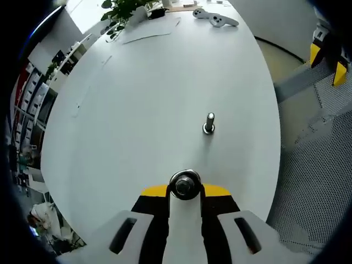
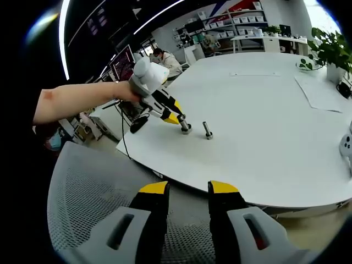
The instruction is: Place the washer onto the threaded stud by aligning its center hole with the stud, sliding it down to the base, and recovering from edge contact or off-axis alignment until the washer reaches the visible bottom stop.
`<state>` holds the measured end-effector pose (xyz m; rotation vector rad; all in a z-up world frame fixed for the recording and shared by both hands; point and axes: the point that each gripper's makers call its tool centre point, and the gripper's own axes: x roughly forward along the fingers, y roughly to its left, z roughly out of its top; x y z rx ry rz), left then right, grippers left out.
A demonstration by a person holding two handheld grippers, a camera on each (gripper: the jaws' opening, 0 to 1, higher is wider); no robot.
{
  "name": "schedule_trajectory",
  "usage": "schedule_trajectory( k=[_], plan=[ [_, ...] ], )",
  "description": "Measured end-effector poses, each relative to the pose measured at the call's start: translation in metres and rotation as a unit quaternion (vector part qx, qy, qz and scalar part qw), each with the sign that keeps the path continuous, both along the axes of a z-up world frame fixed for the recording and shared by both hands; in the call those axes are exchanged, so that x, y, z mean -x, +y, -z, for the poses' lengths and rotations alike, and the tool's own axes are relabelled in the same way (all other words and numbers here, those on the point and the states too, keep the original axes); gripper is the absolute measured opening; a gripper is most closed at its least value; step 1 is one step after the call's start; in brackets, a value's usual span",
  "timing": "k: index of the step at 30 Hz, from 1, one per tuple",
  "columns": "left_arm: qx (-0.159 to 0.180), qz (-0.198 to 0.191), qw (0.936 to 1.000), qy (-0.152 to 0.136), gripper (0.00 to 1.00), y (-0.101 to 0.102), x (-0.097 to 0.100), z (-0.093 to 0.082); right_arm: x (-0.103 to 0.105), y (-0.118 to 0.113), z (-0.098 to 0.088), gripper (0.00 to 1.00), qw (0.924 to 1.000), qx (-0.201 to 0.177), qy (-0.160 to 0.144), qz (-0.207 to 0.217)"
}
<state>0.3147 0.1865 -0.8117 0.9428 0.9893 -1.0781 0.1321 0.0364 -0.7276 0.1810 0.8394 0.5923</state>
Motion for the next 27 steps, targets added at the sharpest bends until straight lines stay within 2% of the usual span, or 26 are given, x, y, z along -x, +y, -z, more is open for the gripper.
schedule_trajectory(
  k=[22,27],
  plan=[
    [-0.042,-0.001,0.9989,0.022,0.18,0.001,0.001,0.037,0.000,0.001,-0.001,0.31,1.0000,-0.003,-0.002,-0.004],
    [-0.044,-0.017,0.9981,0.040,0.19,-0.001,0.001,0.039,-0.002,-0.001,-0.001,0.31,1.0000,-0.003,-0.002,-0.003]
  ],
)
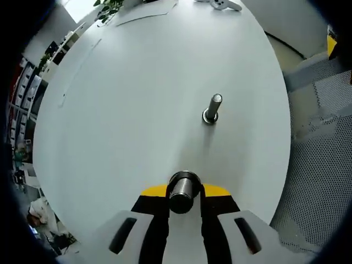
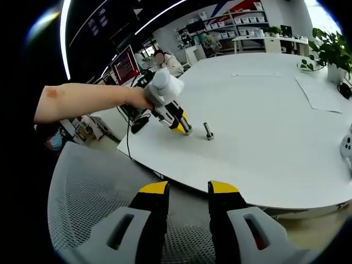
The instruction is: Place the washer onto the threaded stud by aligning its center hole with the stud, sliding it down to the base, and recovering from edge contact or off-axis alignment until the washer reaches the visible bottom stop.
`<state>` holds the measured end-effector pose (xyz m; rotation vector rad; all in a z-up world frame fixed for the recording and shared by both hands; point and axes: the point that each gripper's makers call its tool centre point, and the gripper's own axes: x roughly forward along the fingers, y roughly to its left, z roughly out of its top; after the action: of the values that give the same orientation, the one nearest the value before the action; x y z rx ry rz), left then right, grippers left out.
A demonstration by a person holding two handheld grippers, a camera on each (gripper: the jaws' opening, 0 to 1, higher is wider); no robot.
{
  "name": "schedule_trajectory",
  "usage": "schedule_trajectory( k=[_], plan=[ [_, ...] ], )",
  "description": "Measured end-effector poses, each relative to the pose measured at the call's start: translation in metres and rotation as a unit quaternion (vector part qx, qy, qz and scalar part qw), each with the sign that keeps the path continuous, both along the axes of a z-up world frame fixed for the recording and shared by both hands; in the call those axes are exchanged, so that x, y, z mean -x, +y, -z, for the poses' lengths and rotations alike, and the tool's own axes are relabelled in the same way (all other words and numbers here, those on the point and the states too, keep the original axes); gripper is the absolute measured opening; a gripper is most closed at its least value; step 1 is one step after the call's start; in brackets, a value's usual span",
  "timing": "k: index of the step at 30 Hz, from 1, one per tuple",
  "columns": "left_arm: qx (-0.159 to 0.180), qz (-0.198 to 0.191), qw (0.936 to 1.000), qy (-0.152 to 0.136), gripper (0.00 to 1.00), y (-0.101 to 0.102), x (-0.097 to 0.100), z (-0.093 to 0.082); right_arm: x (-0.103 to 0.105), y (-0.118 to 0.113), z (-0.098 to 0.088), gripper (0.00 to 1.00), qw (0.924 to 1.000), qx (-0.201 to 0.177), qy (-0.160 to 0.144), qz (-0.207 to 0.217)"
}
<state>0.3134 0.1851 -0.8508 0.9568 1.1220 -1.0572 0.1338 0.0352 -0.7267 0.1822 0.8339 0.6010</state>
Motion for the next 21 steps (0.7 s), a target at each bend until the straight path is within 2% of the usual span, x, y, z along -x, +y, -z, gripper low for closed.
schedule_trajectory(
  k=[9,12,21],
  plan=[
    [-0.001,0.003,1.0000,-0.005,0.19,-0.002,0.004,-0.001,-0.001,-0.002,0.001,0.30,1.0000,0.002,0.002,0.002],
    [0.007,0.002,1.0000,0.004,0.19,-0.007,0.008,-0.001,-0.001,-0.002,0.001,0.30,1.0000,0.003,0.002,0.002],
    [0.005,0.013,0.9999,0.001,0.19,-0.020,0.016,-0.002,-0.001,-0.003,0.001,0.30,1.0000,0.003,0.002,0.004]
  ],
)
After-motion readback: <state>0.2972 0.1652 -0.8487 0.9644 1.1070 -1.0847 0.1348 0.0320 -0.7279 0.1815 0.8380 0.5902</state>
